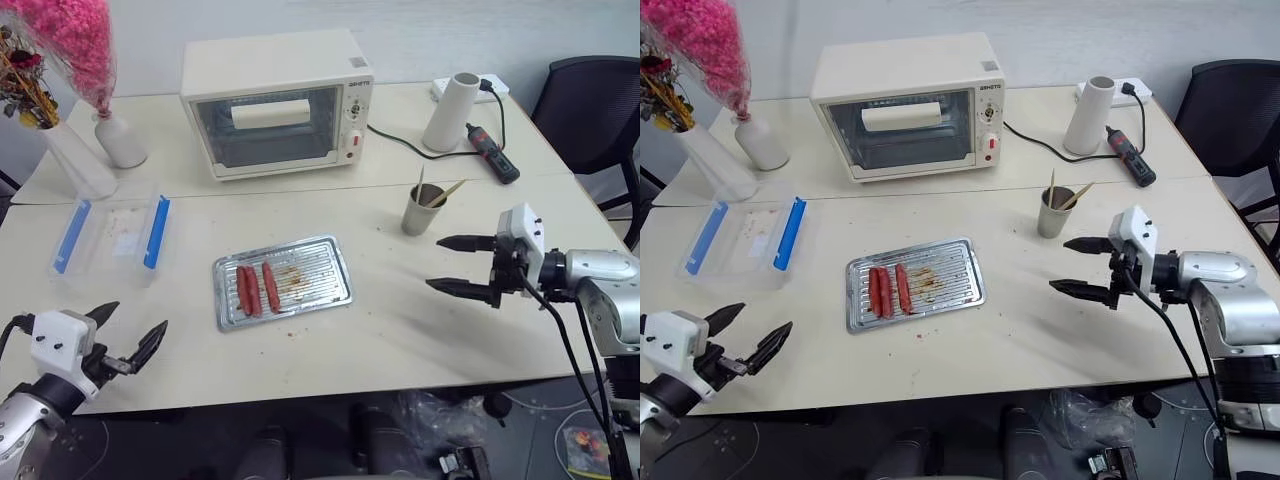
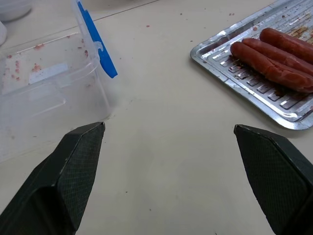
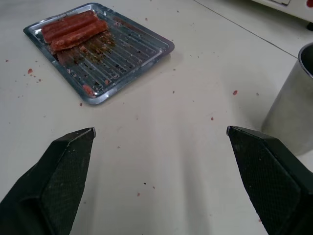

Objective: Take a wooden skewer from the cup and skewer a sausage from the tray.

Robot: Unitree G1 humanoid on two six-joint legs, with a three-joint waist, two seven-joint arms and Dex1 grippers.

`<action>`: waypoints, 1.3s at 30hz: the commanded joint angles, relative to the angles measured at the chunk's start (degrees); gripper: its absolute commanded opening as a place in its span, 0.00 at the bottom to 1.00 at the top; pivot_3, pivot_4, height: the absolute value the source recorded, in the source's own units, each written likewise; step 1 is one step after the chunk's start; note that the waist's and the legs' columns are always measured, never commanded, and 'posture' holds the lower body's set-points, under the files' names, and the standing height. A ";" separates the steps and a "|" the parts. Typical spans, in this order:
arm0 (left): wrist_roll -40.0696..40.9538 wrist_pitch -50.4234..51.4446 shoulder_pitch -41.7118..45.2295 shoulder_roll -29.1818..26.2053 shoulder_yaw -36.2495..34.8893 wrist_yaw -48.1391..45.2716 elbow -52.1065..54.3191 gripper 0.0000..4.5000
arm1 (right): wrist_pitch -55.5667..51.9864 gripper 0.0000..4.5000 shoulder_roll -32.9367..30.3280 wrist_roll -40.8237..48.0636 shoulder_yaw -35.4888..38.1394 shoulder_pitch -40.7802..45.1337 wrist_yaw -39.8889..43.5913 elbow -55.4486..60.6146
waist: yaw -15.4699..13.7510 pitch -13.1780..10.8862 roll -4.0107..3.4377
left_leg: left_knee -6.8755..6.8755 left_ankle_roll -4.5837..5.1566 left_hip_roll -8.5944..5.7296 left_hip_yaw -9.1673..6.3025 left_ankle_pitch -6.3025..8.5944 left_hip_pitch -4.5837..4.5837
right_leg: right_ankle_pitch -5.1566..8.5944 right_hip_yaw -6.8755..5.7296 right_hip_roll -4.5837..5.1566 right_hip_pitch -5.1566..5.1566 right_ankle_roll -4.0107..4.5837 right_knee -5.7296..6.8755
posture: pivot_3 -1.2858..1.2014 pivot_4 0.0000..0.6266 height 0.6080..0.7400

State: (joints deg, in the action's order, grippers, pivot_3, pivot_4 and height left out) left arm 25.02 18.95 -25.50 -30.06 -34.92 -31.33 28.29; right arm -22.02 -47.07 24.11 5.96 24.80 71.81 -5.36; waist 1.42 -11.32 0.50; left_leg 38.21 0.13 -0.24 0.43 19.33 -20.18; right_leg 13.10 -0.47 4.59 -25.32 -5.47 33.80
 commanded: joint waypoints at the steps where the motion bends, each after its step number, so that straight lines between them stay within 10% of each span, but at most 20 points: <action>1: 1.05 -0.10 -0.93 0.05 -1.80 0.03 1.97 1.00 | 1.22 1.00 -1.14 0.39 1.00 1.11 0.55 0.15 | -0.01 0.00 0.00 | 0.00 0.00 0.00 0.00 0.00 0.00 | 0.00 0.00 0.00 0.00 0.00 0.00 | 0.52 0.24 1.00; 32: 3.40 1.91 -1.12 -0.32 -2.76 0.22 1.06 1.00 | -0.65 1.00 -1.10 -0.63 0.59 0.73 -0.90 1.77 | 0.02 0.01 0.03 | 0.01 0.00 0.01 0.07 0.00 0.02 | -0.01 0.04 -0.06 -0.01 -0.01 0.03 | 0.52 0.24 1.00; 39: 15.01 10.32 3.61 -7.18 -4.63 -2.71 8.30 1.00 | -9.30 1.00 -0.92 1.22 2.55 7.03 -9.23 6.33 | 0.03 0.00 0.05 | 0.06 -0.01 0.01 0.07 -0.01 0.01 | -0.03 0.06 -0.06 -0.05 0.02 0.11 | 0.52 0.24 1.00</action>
State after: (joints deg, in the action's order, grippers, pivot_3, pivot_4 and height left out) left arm 35.52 27.48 -22.59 -35.78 -37.56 -33.00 31.71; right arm -28.71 -47.53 23.29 5.69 30.08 64.68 -2.77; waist 1.45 -11.32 0.55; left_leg 38.28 0.12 -0.22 0.48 19.32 -20.18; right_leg 13.07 -0.39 4.55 -25.39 -5.45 33.93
